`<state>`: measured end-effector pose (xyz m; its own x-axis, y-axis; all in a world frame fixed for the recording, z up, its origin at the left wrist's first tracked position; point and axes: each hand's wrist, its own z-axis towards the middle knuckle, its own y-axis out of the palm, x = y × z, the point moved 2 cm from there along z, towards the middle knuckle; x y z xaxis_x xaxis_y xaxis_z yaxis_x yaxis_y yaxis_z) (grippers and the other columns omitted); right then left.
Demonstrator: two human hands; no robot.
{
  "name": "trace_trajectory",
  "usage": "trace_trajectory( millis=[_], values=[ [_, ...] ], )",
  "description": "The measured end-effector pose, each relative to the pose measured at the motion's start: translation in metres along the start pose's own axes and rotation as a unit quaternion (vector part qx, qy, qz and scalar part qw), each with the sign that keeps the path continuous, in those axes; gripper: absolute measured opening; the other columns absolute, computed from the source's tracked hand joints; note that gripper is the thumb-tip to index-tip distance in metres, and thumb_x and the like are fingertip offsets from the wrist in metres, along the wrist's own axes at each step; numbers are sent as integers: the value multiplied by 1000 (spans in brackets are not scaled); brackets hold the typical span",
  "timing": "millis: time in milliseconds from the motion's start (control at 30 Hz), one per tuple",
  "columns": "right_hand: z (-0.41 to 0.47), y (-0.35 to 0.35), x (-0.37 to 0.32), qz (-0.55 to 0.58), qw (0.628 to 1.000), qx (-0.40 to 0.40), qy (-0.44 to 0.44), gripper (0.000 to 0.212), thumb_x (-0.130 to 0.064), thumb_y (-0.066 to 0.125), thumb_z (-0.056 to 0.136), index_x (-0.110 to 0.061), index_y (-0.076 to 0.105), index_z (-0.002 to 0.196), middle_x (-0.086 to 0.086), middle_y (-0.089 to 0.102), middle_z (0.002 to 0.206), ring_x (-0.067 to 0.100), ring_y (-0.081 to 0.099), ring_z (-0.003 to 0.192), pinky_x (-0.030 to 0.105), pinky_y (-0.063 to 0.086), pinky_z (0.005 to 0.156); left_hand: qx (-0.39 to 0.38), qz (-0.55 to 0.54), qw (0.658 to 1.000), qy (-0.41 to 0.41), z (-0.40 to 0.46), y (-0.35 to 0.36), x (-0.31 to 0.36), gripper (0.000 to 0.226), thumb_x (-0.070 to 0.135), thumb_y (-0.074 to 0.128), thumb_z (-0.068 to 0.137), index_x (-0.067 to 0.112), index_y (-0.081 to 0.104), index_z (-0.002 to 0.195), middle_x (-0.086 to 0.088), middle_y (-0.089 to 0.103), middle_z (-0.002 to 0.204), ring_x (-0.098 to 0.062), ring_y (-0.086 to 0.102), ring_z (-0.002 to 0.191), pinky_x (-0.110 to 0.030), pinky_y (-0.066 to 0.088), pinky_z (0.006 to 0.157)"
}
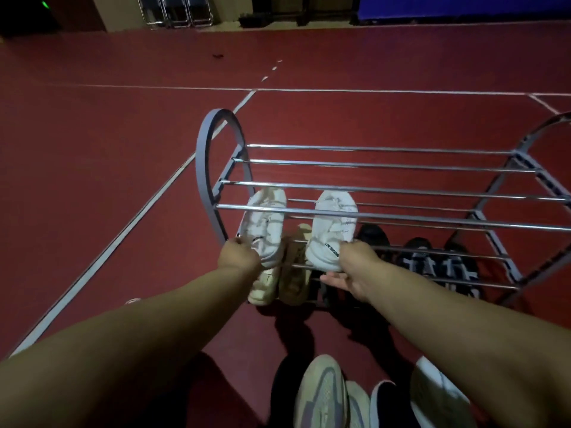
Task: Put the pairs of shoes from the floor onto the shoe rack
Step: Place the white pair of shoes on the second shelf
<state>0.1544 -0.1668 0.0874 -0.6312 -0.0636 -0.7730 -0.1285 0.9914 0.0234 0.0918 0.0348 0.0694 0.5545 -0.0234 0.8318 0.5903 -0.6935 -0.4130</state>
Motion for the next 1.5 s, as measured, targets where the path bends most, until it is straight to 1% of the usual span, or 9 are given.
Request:
trace_trajectory(
  millis=[67, 167, 300, 733, 900, 1000, 1067, 1200, 1500],
  values=[
    [8, 2, 2, -8, 1000, 3, -1, 31, -22, 36, 101, -22, 58, 122, 5, 69, 98, 22, 65, 66, 29, 56, 46, 42, -71, 993, -87, -3, 4, -15, 49, 33, 60, 66, 9, 63, 109, -14, 70, 105, -36, 69, 88, -48, 59, 77],
    [18, 7, 2, -15, 1000, -3, -5, 29, -23, 33, 102, -25, 55, 121, 6, 67, 104, 23, 65, 73, 34, 57, 51, -62, -223, 951, -204, -46, 18, -11, 39, 49, 57, 87, 15, 60, 105, -8, 69, 96, -29, 67, 71, -35, 59, 60],
    [26, 10, 5, -28, 999, -28, -9, 24, -26, 35, 104, -31, 52, 121, 4, 65, 97, 24, 65, 77, 37, 58, 56, -74, -276, 944, -168, -36, 16, -13, 34, 39, 52, 97, 6, 58, 89, -6, 61, 79, -17, 57, 62, -25, 53, 48],
    [9, 32, -1, -275, 956, -39, -89, 46, -37, 50, 96, -21, 44, 139, 11, 59, 122, 25, 61, 80, 40, 61, 63, -154, -43, 976, -151, -42, -3, -15, 42, 54, 38, 97, 18, 59, 92, -2, 68, 88, -19, 61, 62, -22, 37, 52],
    [-15, 14, -13, -376, 912, 20, -164, 43, -25, 46, 95, -13, 48, 136, 12, 52, 132, 32, 61, 104, 45, 61, 73, -242, 212, 946, 33, -70, -2, -11, 15, 13, 54, 93, 15, 53, 79, -7, 60, 74, -17, 55, 55, -16, 40, 38],
    [-35, 8, -13, -407, 894, -14, -188, 34, -16, 41, 96, -14, 55, 127, 9, 62, 97, 26, 62, 79, 35, 57, 63, -252, 370, 877, 175, -80, -5, -6, 20, 19, 48, 95, 7, 64, 100, -17, 67, 109, -29, 63, 93, -29, 49, 74],
    [-47, 1, -9, -436, 873, -28, -216, 32, -13, 41, 97, -16, 57, 124, 2, 56, 76, 18, 52, 57, 27, 42, 48, -249, 395, 848, 252, -88, -9, -3, 26, 20, 46, 94, 3, 64, 101, -20, 65, 114, -36, 60, 104, -30, 41, 76],
    [-65, -8, -8, -565, 782, -62, -256, 28, -15, 45, 98, -18, 60, 121, -2, 61, 90, 9, 46, 60, 25, 35, 51, -232, 415, 822, 314, -106, -11, -3, 27, 18, 43, 97, 3, 59, 113, -20, 59, 124, -36, 54, 113, -32, 39, 82],
    [-73, -22, 97, -443, 866, -47, -226, 30, -11, 45, 94, -23, 66, 112, 4, 67, 116, 22, 64, 97, 21, 45, 74, -268, 510, 746, 334, -124, -8, -45, 29, 20, 46, 94, 11, 65, 115, -13, 67, 118, -35, 62, 106, -40, 51, 85]
  ],
)
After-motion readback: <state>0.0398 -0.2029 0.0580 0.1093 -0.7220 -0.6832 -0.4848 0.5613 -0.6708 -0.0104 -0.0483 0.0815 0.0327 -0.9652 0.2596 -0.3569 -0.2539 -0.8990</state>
